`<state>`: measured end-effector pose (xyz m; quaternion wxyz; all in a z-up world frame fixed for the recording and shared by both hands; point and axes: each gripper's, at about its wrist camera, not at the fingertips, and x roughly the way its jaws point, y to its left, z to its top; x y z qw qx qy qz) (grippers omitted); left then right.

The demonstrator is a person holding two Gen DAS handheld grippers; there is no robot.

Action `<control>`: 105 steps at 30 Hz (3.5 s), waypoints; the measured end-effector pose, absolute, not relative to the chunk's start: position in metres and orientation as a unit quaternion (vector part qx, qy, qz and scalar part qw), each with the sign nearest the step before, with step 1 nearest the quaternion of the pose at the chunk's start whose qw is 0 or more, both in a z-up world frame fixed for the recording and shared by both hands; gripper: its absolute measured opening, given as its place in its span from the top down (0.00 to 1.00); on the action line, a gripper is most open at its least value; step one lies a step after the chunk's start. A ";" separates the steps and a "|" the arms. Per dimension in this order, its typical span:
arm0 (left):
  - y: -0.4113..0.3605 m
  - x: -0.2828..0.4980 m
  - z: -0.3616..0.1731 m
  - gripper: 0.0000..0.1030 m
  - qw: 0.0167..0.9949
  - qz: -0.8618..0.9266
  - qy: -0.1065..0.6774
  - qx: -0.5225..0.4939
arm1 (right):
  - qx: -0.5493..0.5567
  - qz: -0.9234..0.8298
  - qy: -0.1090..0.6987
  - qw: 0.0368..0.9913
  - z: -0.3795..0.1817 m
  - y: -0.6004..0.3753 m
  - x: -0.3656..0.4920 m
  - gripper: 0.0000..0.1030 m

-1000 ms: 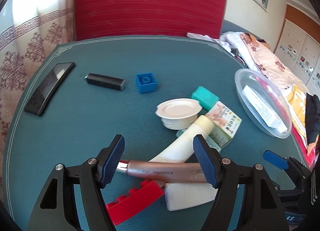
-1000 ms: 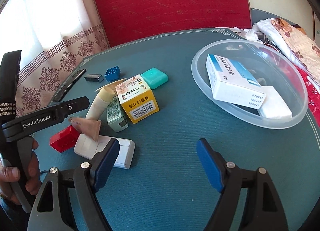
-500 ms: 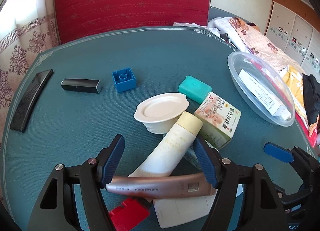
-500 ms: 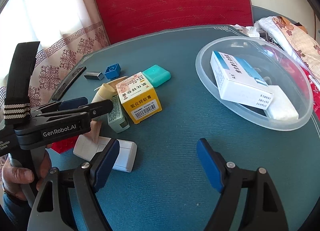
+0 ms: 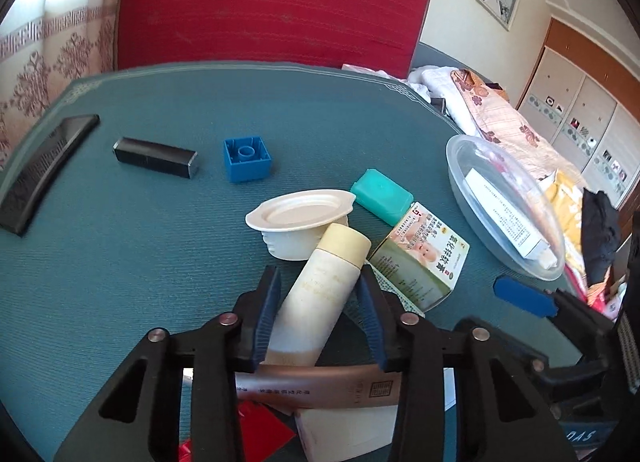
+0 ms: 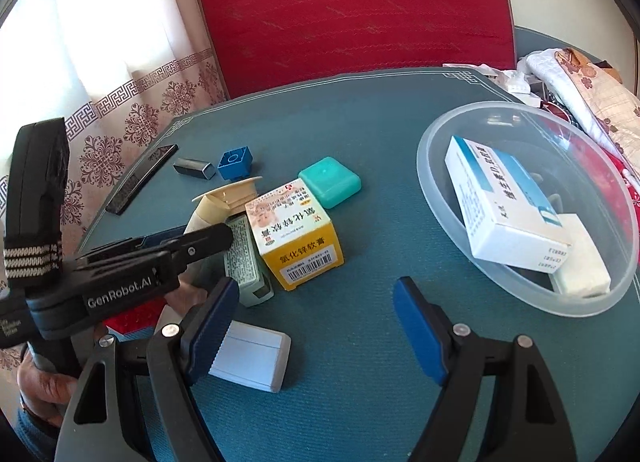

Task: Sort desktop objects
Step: 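Move the left gripper back to the table and grasp the white cream tube, then grasp the yellow zinc oxide box with the right gripper while the left gripper lifts the tube, then carry the zinc oxide box and cream tube into the bowl and open both grippers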

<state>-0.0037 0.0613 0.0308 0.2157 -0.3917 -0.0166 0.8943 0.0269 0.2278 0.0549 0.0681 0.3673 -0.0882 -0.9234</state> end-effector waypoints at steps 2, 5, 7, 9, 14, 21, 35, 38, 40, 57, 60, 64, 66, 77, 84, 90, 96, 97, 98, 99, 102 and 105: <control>0.060 -0.001 0.032 0.62 0.208 0.899 -0.006 -0.385 | 0.366 -0.924 -0.090 0.069 0.056 0.226 0.022 0.20; 0.058 0.001 0.033 0.63 0.197 0.905 -0.001 -0.377 | 0.363 -0.924 -0.092 0.070 0.056 0.223 0.015 0.20; 0.056 -0.004 0.034 0.64 0.193 0.906 -0.006 -0.376 | 0.362 -0.925 -0.094 0.071 0.056 0.221 0.010 0.20; 0.053 -0.006 0.034 0.64 0.187 0.908 -0.014 -0.375 | 0.363 -0.924 -0.096 0.073 0.055 0.220 0.004 0.20; 0.045 -0.012 0.030 0.64 0.166 0.910 -0.022 -0.380 | 0.366 -0.924 -0.089 0.063 0.051 0.218 -0.010 0.20; 0.035 -0.021 0.018 0.64 0.144 0.901 -0.040 -0.407 | 0.381 -0.919 -0.081 0.061 0.043 0.216 -0.020 0.38; 0.036 -0.017 0.014 0.73 0.140 0.903 -0.026 -0.406 | 0.376 -0.921 -0.075 0.062 0.046 0.219 -0.010 0.48; 0.033 -0.016 0.015 0.73 0.139 0.903 -0.037 -0.406 | 0.367 -0.925 -0.081 0.064 0.053 0.222 -0.003 0.48; 0.032 -0.015 0.016 0.73 0.138 0.904 -0.042 -0.403 | 0.362 -0.926 -0.083 0.064 0.056 0.224 0.001 0.48; 0.026 -0.004 0.047 0.73 0.145 0.918 -0.067 -0.363 | 0.326 -0.939 -0.105 0.042 0.085 0.253 0.024 0.48; 0.030 0.000 0.057 0.73 0.144 0.922 -0.064 -0.353 | 0.319 -0.940 -0.113 0.035 0.089 0.263 0.029 0.48; 0.036 0.007 0.068 0.73 0.147 0.926 -0.059 -0.343 | 0.308 -0.943 -0.126 0.023 0.093 0.280 0.034 0.48; 0.040 0.009 0.073 0.73 0.151 0.927 -0.057 -0.340 | 0.302 -0.944 -0.134 0.016 0.095 0.287 0.037 0.48; 0.085 0.014 0.085 0.73 0.189 0.918 -0.038 -0.346 | 0.282 -0.947 -0.154 -0.022 0.098 0.333 0.050 0.48; 0.116 0.017 0.089 0.73 0.209 0.914 -0.024 -0.347 | 0.273 -0.946 -0.167 -0.051 0.098 0.365 0.053 0.48; 0.143 0.019 0.092 0.73 0.233 0.905 -0.022 -0.355 | 0.273 -0.945 -0.168 -0.070 0.091 0.387 0.051 0.48; 0.172 0.023 0.096 0.73 0.254 0.900 -0.012 -0.355 | 0.285 -0.941 -0.166 -0.080 0.082 0.409 0.045 0.48; 0.177 0.023 0.096 0.73 0.257 0.898 -0.012 -0.356 | 0.285 -0.941 -0.164 -0.082 0.082 0.413 0.044 0.48; 0.183 0.023 0.097 0.73 0.261 0.897 -0.011 -0.357 | 0.285 -0.941 -0.165 -0.082 0.081 0.416 0.043 0.48; 0.187 0.022 0.097 0.73 0.263 0.896 -0.010 -0.358 | 0.285 -0.941 -0.165 -0.083 0.081 0.419 0.043 0.48; 0.203 0.022 0.098 0.73 0.271 0.893 -0.006 -0.358 | 0.285 -0.940 -0.165 -0.088 0.079 0.426 0.042 0.48; 0.219 0.021 0.101 0.73 0.280 0.892 0.000 -0.356 | 0.287 -0.939 -0.166 -0.091 0.075 0.430 0.040 0.48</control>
